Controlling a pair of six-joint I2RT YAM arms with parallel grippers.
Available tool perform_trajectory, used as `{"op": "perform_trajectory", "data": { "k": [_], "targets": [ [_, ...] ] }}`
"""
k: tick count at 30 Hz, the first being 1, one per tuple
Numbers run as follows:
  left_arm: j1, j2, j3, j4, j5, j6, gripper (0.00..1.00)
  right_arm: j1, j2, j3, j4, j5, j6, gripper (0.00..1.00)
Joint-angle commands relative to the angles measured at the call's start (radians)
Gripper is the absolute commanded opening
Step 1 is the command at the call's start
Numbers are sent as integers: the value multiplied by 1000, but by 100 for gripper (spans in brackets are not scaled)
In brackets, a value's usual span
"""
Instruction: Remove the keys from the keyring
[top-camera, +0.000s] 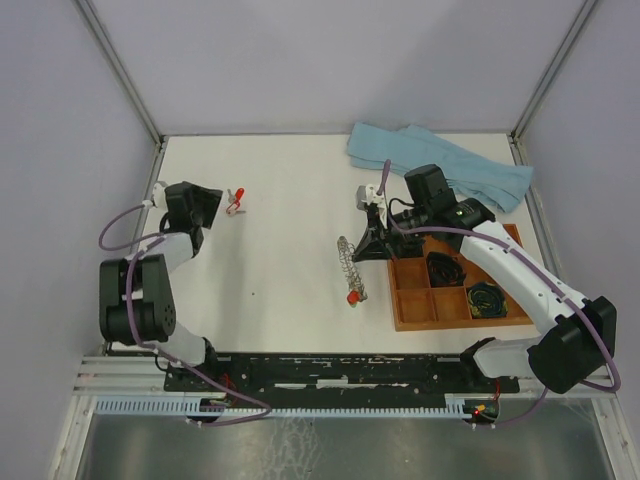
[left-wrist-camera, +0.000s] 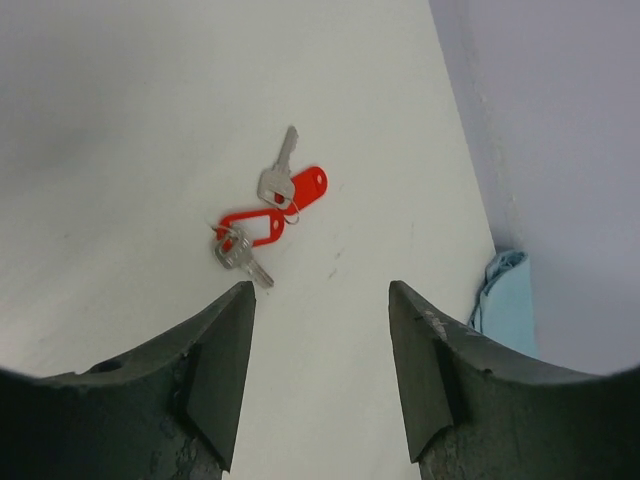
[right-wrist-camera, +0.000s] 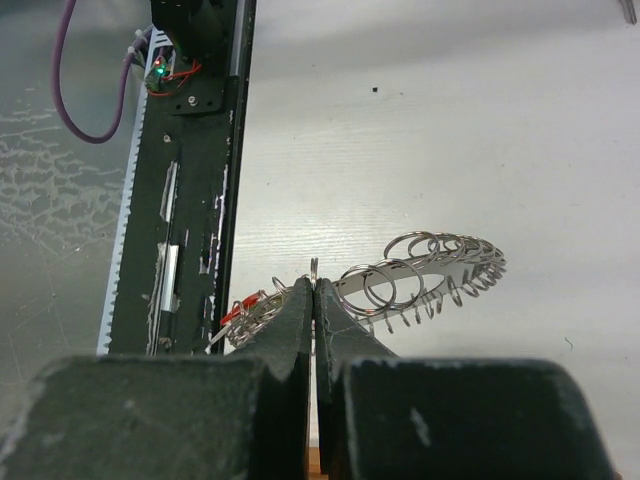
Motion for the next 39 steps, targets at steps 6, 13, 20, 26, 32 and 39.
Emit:
{"op": "perform_trajectory", "data": {
  "k": [6, 13, 20, 26, 32, 39],
  "targets": [
    [-70, -517, -190, -122, 272, 234, 64, -22, -20, 27, 71, 69, 56, 0],
    [-80, -946, -187, -199, 513, 434, 86, -60, -27, 14, 119, 118, 101, 1],
    [-80, -1121, -210, -355, 611, 623, 89, -113, -35, -19, 208, 171, 186, 1],
    [-78, -1180, -230, -404, 558, 649, 88, -113, 11, -32, 309, 342, 334, 0],
    [-76, -1198, -230, -418, 534, 651, 88, -109, 77, 6, 322, 555, 379, 1],
    [-75, -1196, -231, -413, 544, 646, 87, -42, 267, 150, 289, 738, 375, 2]
  ]
}}
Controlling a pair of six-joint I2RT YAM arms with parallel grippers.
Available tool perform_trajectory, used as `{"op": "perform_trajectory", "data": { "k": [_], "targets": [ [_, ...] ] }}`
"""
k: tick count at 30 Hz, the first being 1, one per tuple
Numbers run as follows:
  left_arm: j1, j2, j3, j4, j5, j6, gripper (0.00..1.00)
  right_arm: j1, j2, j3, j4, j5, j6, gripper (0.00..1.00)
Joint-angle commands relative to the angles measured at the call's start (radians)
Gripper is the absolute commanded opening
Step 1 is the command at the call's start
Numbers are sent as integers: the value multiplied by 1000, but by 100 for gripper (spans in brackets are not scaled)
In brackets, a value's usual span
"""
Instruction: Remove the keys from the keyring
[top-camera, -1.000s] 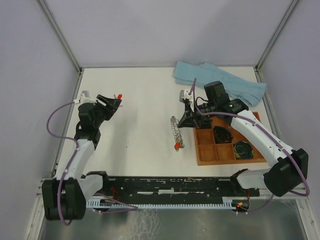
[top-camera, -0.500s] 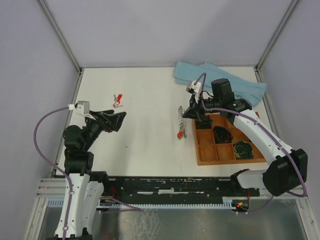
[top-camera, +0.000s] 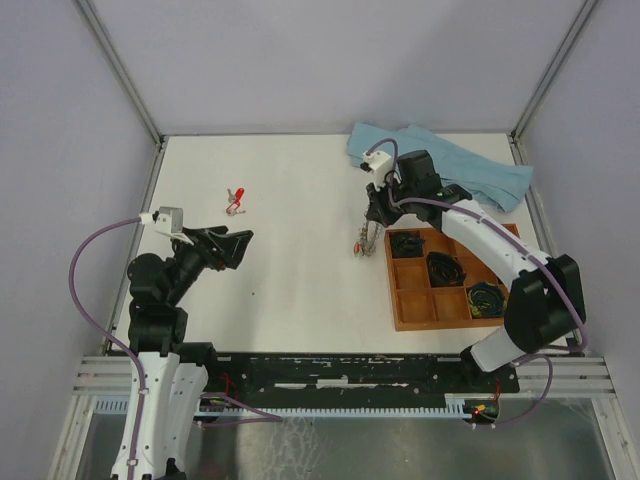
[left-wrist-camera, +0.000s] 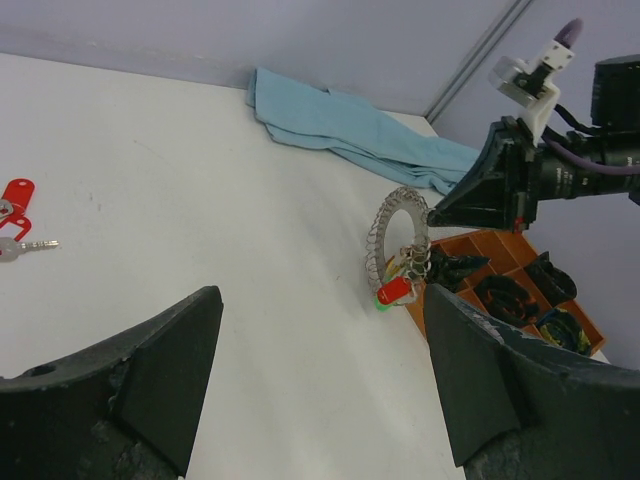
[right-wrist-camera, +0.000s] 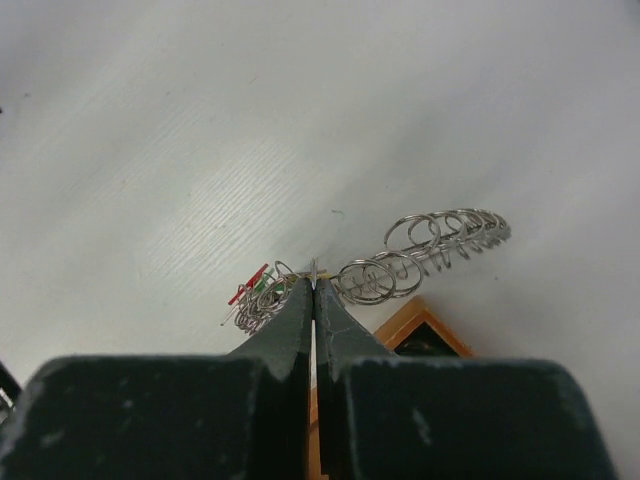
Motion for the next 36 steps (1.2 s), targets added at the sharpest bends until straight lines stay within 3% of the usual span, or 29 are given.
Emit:
{"op": "perform_trajectory", "data": {
  "k": [1, 6, 8, 10, 13, 18, 22, 25, 27, 31, 36],
  "targets": [
    [9, -7, 6, 15, 3, 40, 87, 47, 137, 207, 19, 143, 20, 1],
    [11, -21, 4, 9, 1, 41, 87, 73, 369, 468, -87, 148, 50, 3],
    [12, -26, 5, 6, -1, 44, 87, 88, 473, 578, -125, 138, 55, 13],
    [16, -29, 6, 5, -3, 45, 87, 100, 544, 674, -161, 125, 61, 30],
    [19, -34, 8, 2, -4, 46, 87, 108, 582, 755, -221, 96, 51, 41],
    [21, -49, 7, 7, 6, 46, 87, 104, 395, 603, -191, 40, -55, 49],
    [24, -52, -3, 51, 51, 23, 89, 67, 171, 494, -225, -108, -198, 56],
    [24, -48, -6, 80, 76, -5, 95, 1, 38, 413, -197, -146, -190, 75],
    [24, -39, -15, 111, 102, -22, 99, -36, -37, 356, -183, -150, -166, 98],
    [23, 10, -6, 167, 175, -64, 99, -57, -178, 260, -153, -51, -37, 100],
    [18, 129, 168, 110, 204, -100, 100, -61, -365, 183, -114, 7, 19, 100]
  ]
}}
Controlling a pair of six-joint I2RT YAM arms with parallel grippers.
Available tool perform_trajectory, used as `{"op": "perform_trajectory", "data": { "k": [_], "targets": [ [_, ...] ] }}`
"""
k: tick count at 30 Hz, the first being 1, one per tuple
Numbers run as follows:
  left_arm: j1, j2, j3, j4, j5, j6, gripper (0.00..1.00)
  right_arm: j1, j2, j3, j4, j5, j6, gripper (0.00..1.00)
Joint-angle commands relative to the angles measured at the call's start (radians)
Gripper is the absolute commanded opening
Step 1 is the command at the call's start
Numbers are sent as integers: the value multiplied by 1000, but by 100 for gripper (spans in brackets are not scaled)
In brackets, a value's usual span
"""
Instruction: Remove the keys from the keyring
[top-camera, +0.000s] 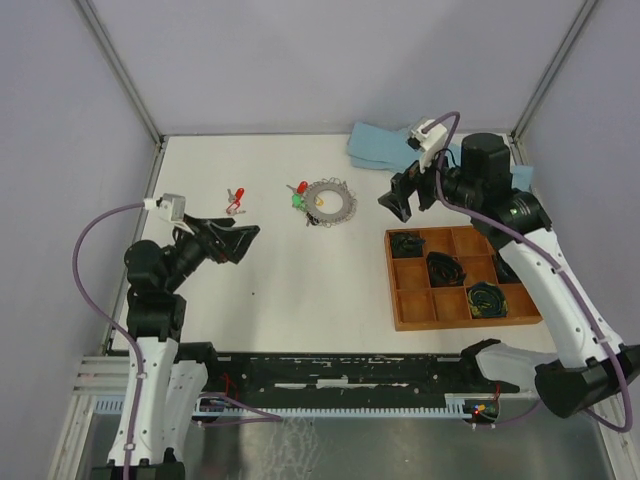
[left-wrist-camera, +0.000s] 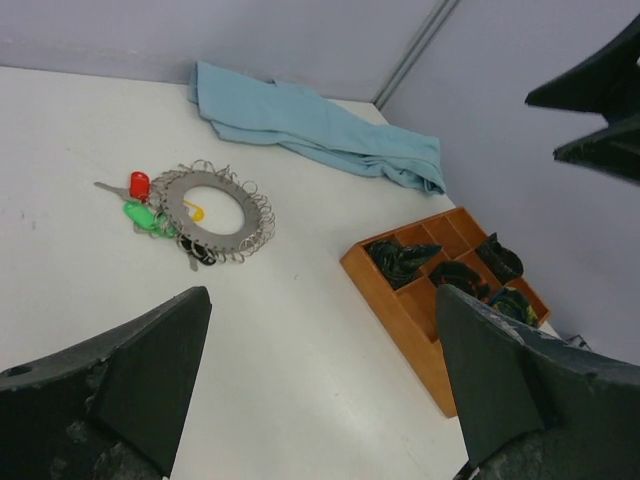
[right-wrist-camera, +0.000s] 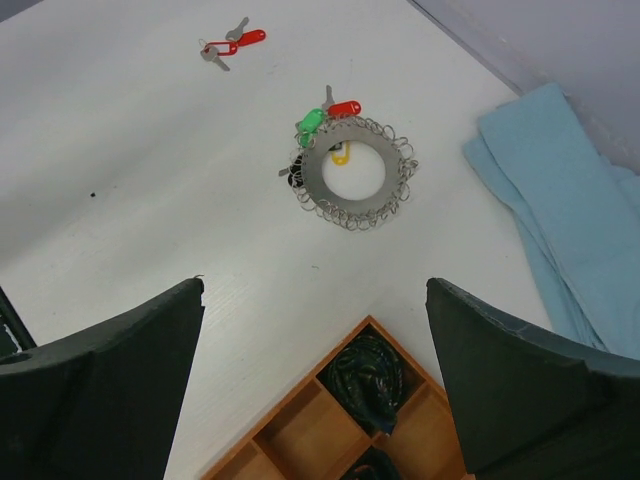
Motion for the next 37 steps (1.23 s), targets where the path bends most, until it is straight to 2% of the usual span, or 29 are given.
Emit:
{"op": "perform_trajectory", "data": {
  "k": [1, 5, 7, 13, 31, 37],
  "targets": [
    [-4, 80, 192, 13, 63, -54, 100, -2, -124, -42, 32, 34, 54, 100],
    [-13, 100, 303, -26, 43, -39, 100, -13, -168, -10, -8, 4, 98, 100],
    [-12, 98, 332, -24, 52, -41, 99, -13, -182, 2, -3, 28, 171, 100],
    [-12, 84, 333, 57, 126, -113, 99, -13, -206, 18, -4, 66, 287, 100],
    [-12, 69, 284, 64, 123, -93, 99, -14, -228, -4, 2, 94, 235, 100],
    [-13, 67, 275, 67, 121, -89, 99, -13, -228, -28, 8, 60, 211, 100]
  ]
}}
